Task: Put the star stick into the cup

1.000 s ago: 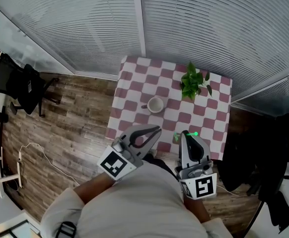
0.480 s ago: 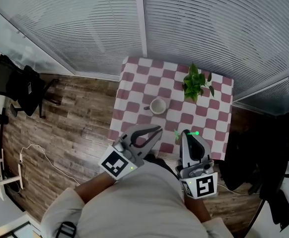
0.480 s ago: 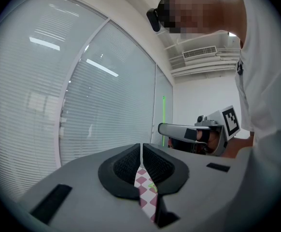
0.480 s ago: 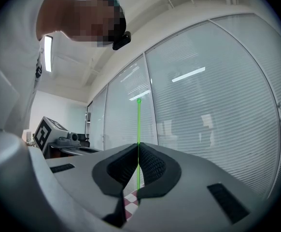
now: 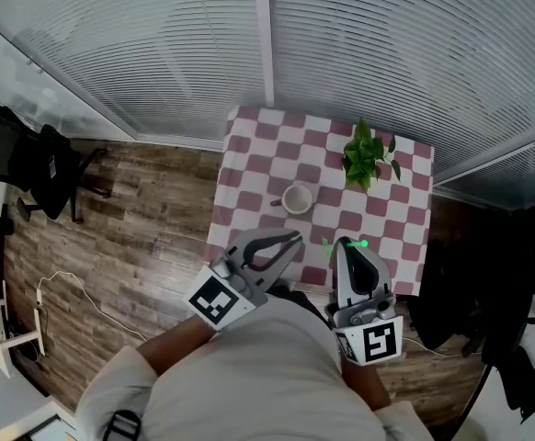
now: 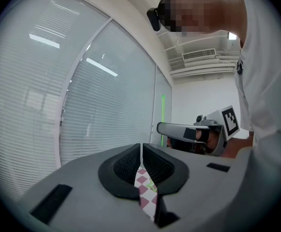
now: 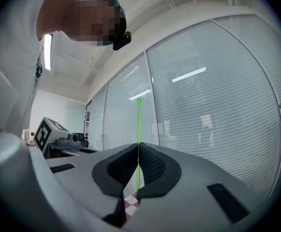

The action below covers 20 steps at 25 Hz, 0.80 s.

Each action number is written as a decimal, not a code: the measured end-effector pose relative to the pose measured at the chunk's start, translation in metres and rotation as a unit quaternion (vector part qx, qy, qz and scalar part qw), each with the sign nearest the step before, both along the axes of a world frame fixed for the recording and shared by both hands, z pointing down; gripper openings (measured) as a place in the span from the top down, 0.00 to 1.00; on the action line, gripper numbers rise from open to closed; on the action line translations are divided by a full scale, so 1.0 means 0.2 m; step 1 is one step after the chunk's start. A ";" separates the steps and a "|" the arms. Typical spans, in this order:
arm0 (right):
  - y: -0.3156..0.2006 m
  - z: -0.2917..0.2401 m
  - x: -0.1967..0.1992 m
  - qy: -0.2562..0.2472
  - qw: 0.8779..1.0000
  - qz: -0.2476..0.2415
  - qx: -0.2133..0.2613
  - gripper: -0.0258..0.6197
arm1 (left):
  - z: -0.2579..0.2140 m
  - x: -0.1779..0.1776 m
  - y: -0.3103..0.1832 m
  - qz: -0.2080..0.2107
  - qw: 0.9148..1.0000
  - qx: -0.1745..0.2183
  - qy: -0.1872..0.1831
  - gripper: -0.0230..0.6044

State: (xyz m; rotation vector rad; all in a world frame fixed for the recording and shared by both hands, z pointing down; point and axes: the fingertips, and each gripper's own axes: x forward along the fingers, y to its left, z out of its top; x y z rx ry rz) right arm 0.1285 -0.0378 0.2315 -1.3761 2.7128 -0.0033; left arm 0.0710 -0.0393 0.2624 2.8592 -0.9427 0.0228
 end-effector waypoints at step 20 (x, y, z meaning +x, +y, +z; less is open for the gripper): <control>-0.12 0.12 -0.09 0.013 1.000 0.010 -0.009 0.91 | 0.12 -0.08 -0.11 0.025 1.000 -0.010 -0.003 0.89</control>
